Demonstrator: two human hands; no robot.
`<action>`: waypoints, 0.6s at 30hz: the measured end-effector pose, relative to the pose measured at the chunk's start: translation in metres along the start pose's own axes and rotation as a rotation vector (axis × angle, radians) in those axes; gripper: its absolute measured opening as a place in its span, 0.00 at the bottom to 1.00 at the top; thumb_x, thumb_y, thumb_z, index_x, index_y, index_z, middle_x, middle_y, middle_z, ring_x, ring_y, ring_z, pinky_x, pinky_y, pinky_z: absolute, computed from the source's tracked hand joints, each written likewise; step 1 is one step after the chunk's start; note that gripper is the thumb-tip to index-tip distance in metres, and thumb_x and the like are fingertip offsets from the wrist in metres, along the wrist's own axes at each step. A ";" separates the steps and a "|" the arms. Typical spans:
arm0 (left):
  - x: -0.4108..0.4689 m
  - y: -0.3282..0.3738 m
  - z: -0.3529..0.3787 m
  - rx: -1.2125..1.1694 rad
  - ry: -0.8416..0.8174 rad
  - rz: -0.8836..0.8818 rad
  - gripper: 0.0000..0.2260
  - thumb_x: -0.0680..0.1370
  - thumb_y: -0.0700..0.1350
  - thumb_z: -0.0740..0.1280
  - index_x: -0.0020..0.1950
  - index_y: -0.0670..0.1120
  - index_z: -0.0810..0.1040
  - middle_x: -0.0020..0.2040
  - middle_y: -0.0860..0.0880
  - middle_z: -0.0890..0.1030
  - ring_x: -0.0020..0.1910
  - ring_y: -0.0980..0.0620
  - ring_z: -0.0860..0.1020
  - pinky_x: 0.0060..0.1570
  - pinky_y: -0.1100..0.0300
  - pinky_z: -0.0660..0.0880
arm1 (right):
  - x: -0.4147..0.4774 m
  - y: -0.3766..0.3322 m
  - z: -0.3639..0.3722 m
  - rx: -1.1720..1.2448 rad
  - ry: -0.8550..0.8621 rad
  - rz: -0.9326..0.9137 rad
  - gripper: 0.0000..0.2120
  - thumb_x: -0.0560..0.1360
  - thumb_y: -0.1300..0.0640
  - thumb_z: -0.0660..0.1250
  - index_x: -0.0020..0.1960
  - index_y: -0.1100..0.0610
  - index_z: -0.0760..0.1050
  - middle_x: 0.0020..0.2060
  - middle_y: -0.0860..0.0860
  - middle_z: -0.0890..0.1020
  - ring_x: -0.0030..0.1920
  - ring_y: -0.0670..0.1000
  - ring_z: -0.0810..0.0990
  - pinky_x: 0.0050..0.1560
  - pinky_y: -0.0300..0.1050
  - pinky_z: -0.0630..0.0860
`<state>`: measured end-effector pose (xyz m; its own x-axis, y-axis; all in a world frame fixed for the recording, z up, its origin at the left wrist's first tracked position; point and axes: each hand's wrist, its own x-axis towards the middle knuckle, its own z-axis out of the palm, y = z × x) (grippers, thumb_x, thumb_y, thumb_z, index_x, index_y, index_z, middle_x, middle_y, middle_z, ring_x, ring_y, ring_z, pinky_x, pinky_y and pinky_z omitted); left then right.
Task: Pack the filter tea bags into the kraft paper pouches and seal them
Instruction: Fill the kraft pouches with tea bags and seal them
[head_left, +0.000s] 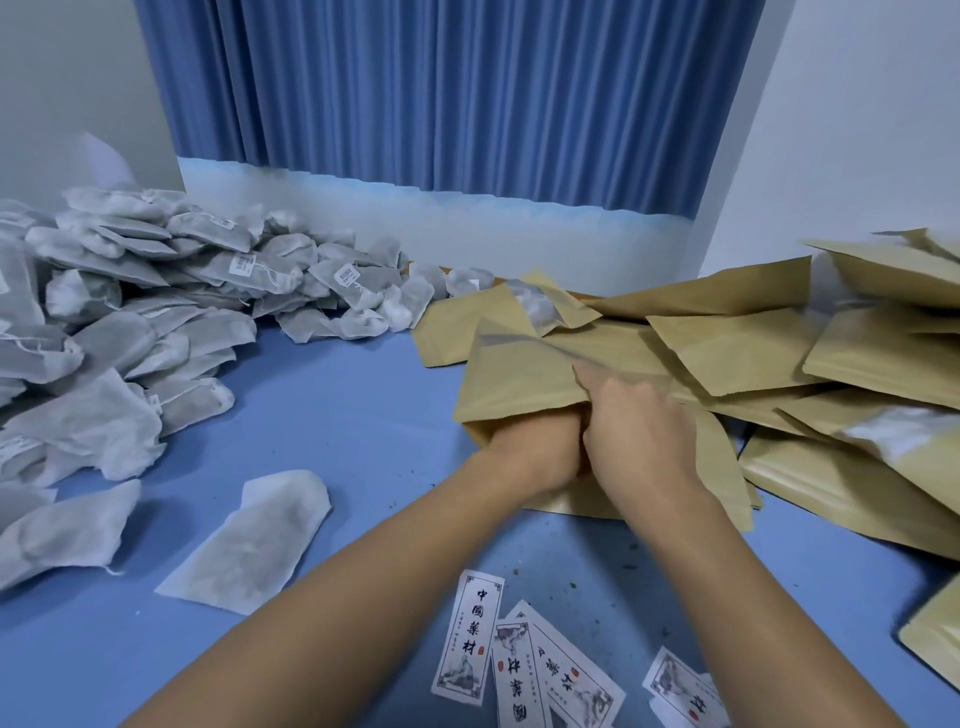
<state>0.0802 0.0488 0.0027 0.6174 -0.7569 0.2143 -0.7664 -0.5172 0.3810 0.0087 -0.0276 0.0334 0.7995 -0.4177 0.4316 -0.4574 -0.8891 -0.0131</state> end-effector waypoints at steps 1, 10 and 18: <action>-0.012 0.000 -0.003 0.000 0.019 0.048 0.03 0.78 0.42 0.63 0.49 0.46 0.76 0.51 0.43 0.79 0.55 0.40 0.78 0.49 0.54 0.73 | 0.000 -0.001 0.002 -0.005 0.002 0.001 0.22 0.73 0.67 0.57 0.62 0.49 0.72 0.30 0.48 0.63 0.37 0.57 0.69 0.35 0.46 0.65; -0.126 -0.073 -0.047 0.625 0.215 -0.381 0.18 0.76 0.52 0.62 0.66 0.53 0.73 0.72 0.45 0.68 0.71 0.41 0.68 0.67 0.26 0.53 | 0.020 -0.016 0.005 -0.044 0.076 0.042 0.18 0.73 0.69 0.59 0.55 0.50 0.75 0.29 0.50 0.64 0.36 0.58 0.70 0.32 0.43 0.61; -0.147 -0.114 -0.057 0.310 -0.121 -0.476 0.29 0.72 0.31 0.58 0.72 0.48 0.60 0.74 0.41 0.58 0.68 0.38 0.67 0.61 0.45 0.73 | 0.040 -0.078 0.006 0.025 0.112 0.003 0.09 0.76 0.62 0.61 0.47 0.51 0.76 0.29 0.49 0.65 0.35 0.58 0.69 0.30 0.43 0.57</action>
<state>0.0865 0.2416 -0.0210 0.8961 -0.4430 -0.0273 -0.4366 -0.8909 0.1254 0.0782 0.0239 0.0460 0.7490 -0.3985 0.5293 -0.4490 -0.8928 -0.0368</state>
